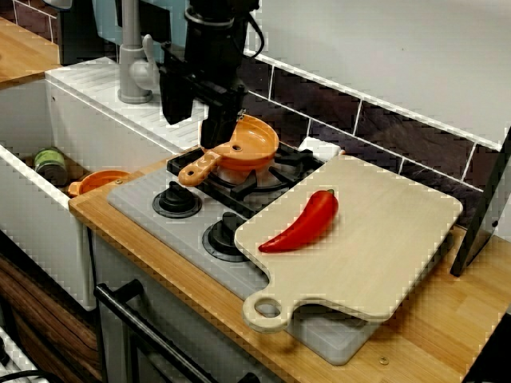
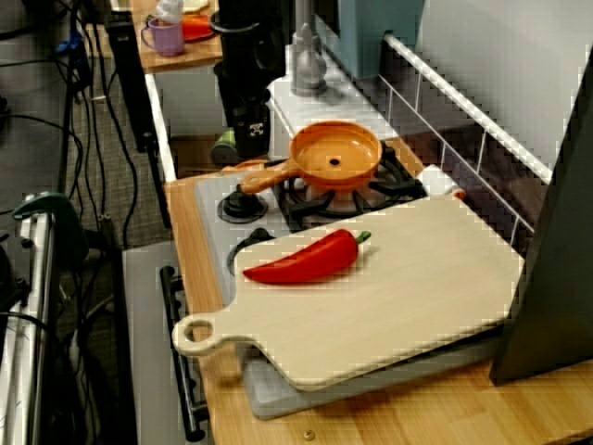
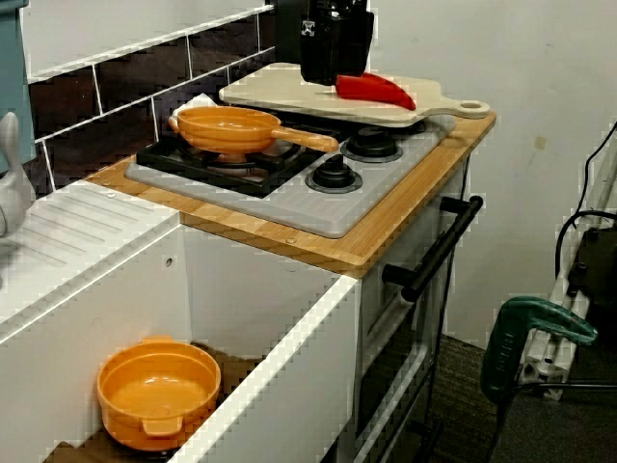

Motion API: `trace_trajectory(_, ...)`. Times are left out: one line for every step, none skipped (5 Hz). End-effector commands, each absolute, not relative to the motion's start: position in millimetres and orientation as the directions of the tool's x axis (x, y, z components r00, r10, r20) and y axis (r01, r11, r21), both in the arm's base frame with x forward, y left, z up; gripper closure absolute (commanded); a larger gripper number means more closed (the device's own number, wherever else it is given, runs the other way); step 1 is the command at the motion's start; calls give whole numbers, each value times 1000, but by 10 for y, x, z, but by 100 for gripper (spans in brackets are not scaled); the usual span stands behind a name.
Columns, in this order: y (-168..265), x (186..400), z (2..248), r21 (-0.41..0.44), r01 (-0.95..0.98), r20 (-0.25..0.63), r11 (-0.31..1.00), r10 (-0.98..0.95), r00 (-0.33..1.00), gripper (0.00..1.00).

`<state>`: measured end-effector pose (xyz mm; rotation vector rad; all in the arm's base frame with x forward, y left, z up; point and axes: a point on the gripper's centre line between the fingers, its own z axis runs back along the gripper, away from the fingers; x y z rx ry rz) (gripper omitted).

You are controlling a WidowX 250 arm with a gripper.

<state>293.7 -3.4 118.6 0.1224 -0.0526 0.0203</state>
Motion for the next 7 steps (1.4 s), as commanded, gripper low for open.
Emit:
trace_trajectory(40, 2895, 1201, 143, -17, 167, 990, -7, 986, 0)
trace_trajectory(57, 2925, 1110, 185, -20, 194, 982, -17, 981, 0)
trace_trajectory(108, 2974, 1074, 193, -40, 195, 980, 2, 981, 0)
trace_trajectory(137, 3014, 1058, 186, -58, 199, 981, 20, 980, 0)
trace_trajectory(159, 3041, 1023, 181, -62, 195, 982, 26, 981, 0)
trace_trajectory(178, 3045, 956, 196, -60, 215, 979, 17, 977, 0)
trace_trajectory(183, 3065, 925, 191, -66, 211, 979, 25, 977, 0)
